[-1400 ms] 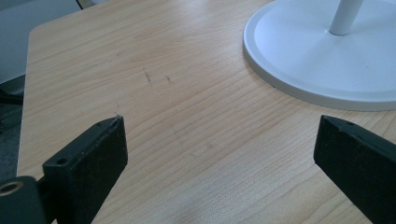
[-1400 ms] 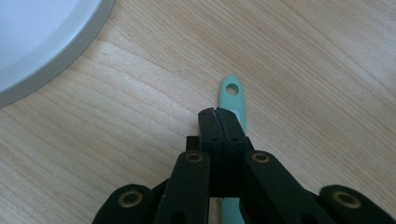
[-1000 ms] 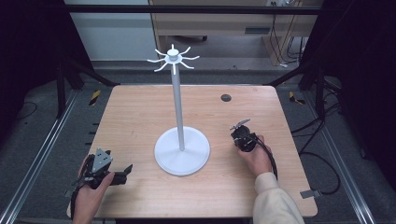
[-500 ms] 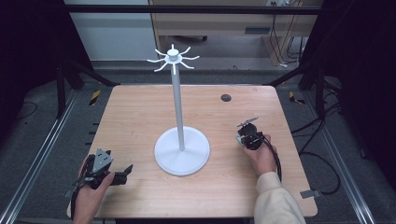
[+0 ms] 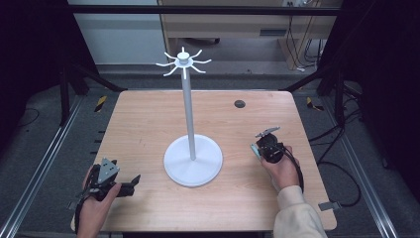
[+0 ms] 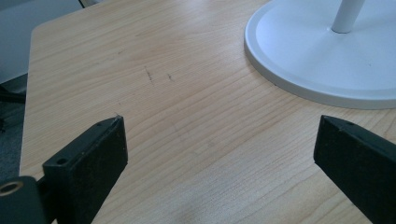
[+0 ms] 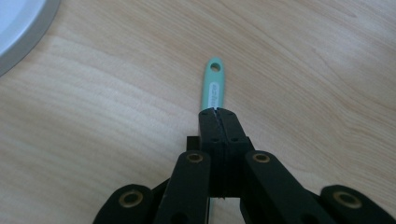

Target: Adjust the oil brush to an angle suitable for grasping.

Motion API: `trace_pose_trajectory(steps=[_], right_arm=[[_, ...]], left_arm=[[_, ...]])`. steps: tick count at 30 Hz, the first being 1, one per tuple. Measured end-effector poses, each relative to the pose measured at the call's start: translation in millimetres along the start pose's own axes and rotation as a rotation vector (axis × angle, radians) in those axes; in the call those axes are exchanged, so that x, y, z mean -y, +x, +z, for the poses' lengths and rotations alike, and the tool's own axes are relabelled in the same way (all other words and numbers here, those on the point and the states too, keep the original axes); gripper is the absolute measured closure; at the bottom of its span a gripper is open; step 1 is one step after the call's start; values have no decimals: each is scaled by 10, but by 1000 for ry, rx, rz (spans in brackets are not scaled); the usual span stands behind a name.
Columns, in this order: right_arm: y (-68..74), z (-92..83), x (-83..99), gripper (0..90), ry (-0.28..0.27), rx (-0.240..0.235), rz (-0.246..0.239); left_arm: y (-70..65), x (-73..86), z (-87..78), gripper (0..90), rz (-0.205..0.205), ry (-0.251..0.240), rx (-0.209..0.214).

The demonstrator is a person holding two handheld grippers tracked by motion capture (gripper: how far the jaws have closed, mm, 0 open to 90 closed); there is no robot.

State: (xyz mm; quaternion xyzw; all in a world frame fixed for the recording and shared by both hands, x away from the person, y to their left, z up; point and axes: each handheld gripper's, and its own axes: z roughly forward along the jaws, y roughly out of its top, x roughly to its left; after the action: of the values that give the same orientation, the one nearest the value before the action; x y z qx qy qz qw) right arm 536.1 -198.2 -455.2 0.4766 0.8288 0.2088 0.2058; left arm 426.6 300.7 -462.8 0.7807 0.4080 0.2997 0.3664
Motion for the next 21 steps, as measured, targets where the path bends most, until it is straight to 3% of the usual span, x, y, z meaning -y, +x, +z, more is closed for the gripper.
trace_pose_trajectory(steps=[3,10,16,21], right_arm=[[28,-104,58,900,10,-17,-28],[4,-225,119,869,66,-49,-42],[-43,-228,120,801,108,-87,-22],[-87,-195,113,747,127,-92,-27]], left_arm=[[-24,-1,19,24,7,5,5],[-52,-4,20,25,23,10,10],[-61,-4,27,25,19,8,12],[-57,-3,21,25,20,9,9]])
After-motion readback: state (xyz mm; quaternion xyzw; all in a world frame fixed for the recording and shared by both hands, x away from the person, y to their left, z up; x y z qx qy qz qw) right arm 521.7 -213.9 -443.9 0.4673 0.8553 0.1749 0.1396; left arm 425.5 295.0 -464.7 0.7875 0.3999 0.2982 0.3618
